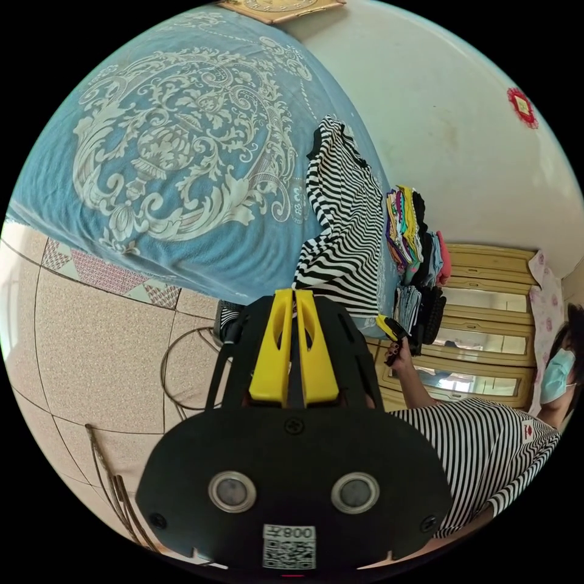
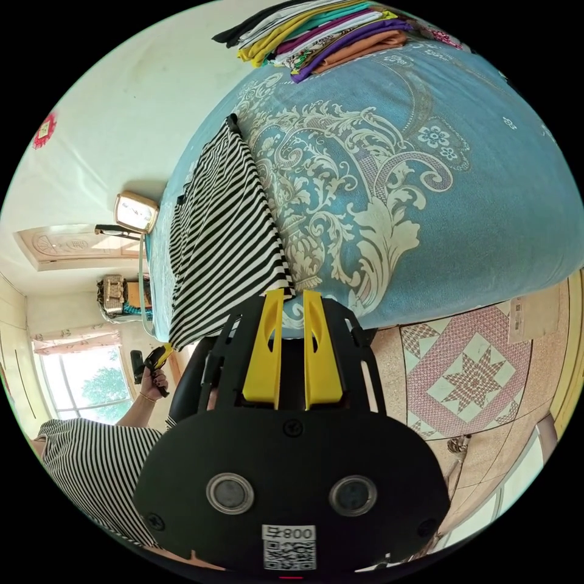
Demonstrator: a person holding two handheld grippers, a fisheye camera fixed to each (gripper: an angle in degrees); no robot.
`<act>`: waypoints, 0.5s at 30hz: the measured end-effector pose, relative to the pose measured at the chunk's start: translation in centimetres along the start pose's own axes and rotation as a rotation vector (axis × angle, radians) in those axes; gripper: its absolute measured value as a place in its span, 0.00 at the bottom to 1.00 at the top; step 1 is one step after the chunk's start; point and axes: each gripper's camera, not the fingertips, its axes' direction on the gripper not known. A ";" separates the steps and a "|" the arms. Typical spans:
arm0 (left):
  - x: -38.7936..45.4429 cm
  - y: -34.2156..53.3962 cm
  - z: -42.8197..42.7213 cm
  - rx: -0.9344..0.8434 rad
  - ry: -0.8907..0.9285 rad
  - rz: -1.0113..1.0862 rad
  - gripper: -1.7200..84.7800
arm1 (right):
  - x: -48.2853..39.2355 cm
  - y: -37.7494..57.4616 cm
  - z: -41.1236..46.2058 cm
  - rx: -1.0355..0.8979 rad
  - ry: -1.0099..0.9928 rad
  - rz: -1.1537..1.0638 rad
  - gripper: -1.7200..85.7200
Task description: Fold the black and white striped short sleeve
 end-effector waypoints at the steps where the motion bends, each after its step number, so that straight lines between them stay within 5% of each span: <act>1: 0.2 0.0 -0.1 0.001 -0.005 -0.001 0.03 | -0.2 0.1 0.1 0.005 -0.004 -0.002 0.09; 15: 3.0 0.7 -1.5 -0.019 0.039 0.036 0.03 | -4.0 0.3 3.2 -0.072 0.224 -0.071 0.09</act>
